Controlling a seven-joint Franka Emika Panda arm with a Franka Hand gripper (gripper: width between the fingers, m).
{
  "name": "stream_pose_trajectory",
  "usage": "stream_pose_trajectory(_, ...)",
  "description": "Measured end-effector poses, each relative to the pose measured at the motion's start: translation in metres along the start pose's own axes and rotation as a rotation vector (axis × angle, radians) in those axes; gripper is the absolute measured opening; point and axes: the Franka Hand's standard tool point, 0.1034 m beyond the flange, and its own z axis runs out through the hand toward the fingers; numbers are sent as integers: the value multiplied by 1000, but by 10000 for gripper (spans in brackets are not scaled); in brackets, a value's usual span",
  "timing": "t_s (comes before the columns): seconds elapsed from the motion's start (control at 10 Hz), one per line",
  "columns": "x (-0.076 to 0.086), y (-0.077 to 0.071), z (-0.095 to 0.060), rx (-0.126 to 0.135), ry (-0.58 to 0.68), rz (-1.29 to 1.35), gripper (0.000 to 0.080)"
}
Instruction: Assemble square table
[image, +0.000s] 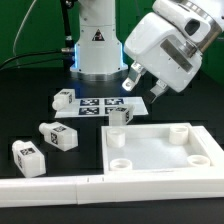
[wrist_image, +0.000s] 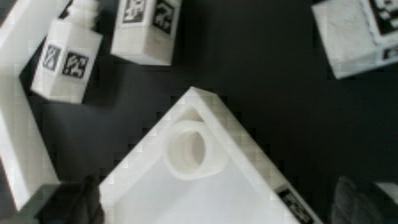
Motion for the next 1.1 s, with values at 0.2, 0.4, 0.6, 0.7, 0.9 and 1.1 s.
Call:
stream_pose_trajectory(0.2, -6, -1, 7, 113, -58, 161, 649)
stream_pose_trajectory(0.4, -16, 5, 21, 297, -158, 392, 649)
stream_pose_trajectory(0.6, -22, 4, 32, 338, -165, 542, 649)
stream_pose_trajectory(0.7, -18, -5, 25, 288, -129, 554, 649)
stream_pose_trajectory(0.9, -16, -12, 22, 331, -160, 660, 649)
stream_pose_trajectory(1.1, -17, -14, 22, 441, -228, 851, 649)
